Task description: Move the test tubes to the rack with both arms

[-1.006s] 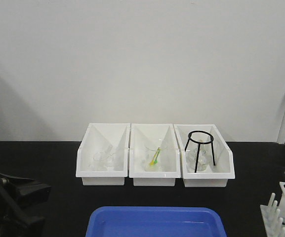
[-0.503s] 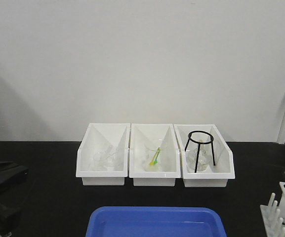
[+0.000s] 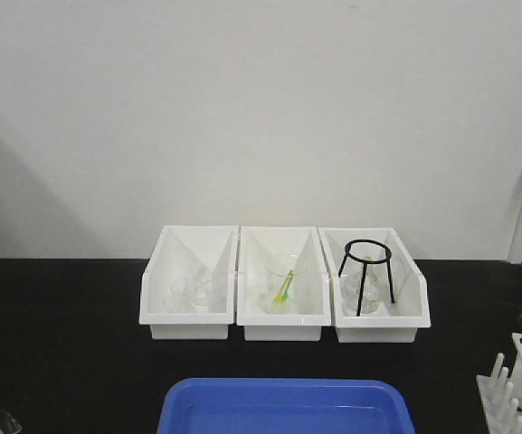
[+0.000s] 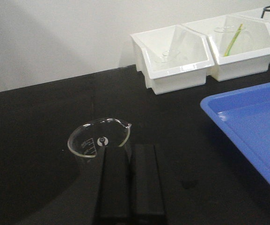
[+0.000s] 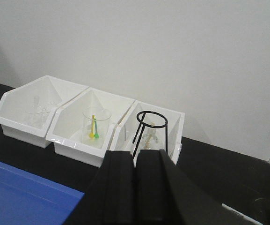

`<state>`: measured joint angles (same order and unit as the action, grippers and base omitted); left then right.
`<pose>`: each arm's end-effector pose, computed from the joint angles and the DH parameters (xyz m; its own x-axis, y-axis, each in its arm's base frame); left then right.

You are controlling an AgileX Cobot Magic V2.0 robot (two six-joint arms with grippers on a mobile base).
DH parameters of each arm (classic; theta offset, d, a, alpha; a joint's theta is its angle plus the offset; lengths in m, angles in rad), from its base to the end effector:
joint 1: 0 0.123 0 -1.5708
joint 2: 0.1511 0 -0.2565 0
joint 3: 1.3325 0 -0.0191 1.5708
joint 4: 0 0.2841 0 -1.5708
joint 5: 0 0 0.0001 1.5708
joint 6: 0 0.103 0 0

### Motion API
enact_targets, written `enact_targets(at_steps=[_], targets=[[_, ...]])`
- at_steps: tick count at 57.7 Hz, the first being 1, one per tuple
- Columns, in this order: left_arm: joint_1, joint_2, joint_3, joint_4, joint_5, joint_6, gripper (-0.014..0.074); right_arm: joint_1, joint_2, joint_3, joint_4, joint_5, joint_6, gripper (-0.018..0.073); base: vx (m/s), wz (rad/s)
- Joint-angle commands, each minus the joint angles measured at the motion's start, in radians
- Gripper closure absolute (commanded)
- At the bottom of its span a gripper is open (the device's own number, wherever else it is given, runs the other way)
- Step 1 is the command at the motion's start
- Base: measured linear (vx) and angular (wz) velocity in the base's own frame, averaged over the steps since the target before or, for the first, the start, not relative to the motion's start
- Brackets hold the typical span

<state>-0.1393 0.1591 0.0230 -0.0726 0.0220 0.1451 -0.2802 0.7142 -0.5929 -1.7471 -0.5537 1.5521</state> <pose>0.1413 -0.0200 0.1813 -0.1050 0.0879 -0.9906 0.1484 0.9863 0.0718 0.2123 -0.0057 0.3152 -0.0755 -0.1770 -0.9813 -0.2798 0.9483 -0.1495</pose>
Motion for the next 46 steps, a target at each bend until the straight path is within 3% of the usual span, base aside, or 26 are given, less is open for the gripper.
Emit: enact_targets(at_steps=[1,5,13,46], targets=[[0.016,-0.114,0.036,-0.005,-0.048,0.002,0.0617,-0.001,-0.005,-0.032,0.034,0.017,-0.002,0.0567,0.0,0.0],[0.016,-0.194,0.034,0.004,0.02,0.008,0.0617,-0.001,-0.005,-0.032,0.034,0.017,-0.002,0.0567,0.0,0.0],[0.016,-0.179,0.034,0.001,0.056,0.006,0.0617,-0.001,-0.008,-0.03,0.024,0.017,-0.002,0.0567,0.0,0.0],[0.016,-0.178,0.034,0.001,0.06,0.006,0.0617,-0.001,-0.007,-0.029,0.018,0.017,-0.002,0.0567,0.0,0.0]])
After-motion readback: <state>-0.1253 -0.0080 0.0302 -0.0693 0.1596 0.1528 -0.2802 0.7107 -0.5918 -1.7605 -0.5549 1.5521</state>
